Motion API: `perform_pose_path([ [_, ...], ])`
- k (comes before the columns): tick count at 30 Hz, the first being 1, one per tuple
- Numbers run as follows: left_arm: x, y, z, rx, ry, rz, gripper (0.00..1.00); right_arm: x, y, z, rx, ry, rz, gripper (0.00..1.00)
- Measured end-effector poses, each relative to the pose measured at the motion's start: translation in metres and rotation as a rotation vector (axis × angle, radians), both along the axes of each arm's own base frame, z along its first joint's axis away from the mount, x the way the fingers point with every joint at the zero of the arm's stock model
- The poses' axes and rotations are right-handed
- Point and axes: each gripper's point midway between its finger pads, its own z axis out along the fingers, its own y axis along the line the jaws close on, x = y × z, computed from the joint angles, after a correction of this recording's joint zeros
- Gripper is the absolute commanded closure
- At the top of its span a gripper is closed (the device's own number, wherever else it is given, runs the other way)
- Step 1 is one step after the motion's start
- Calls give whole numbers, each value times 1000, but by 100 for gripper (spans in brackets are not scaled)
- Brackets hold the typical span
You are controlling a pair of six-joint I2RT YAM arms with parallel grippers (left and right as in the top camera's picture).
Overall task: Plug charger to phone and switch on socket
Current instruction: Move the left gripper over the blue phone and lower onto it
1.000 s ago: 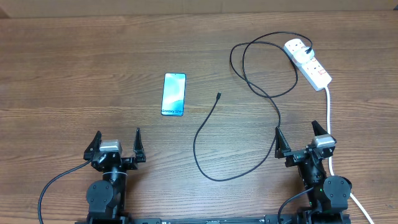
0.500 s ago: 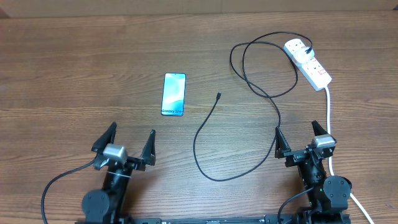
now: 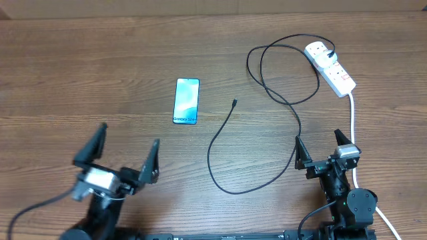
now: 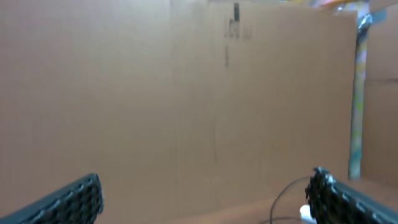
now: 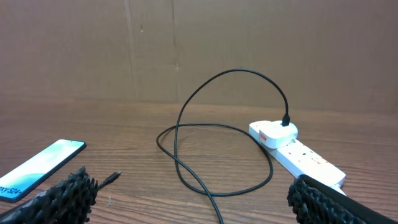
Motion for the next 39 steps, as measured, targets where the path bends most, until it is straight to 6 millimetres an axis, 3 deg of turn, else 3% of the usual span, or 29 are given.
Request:
perform_pose_path([
  [4, 12, -4, 28, 34, 277, -14, 0, 0, 0, 0, 0, 1, 0, 0],
  [9, 34, -31, 57, 80, 513, -178, 0, 0, 0, 0, 0, 0, 0, 0],
  [14, 66, -47, 59, 70, 678, -274, 0, 0, 0, 0, 0, 0, 0, 0],
  [18, 83, -42, 36, 22, 965, -221, 0, 0, 0, 0, 0, 0, 0, 0],
  [22, 97, -31, 5, 79, 1255, -62, 0, 0, 0, 0, 0, 0, 0, 0],
  [24, 118, -33, -6, 123, 1306, -11, 0, 0, 0, 0, 0, 0, 0, 0],
  [27, 136, -41, -28, 147, 1378, -9, 0, 0, 0, 0, 0, -1, 0, 0],
  [39, 177, -37, -139, 132, 1715, 223, 0, 0, 0, 0, 0, -1, 0, 0],
])
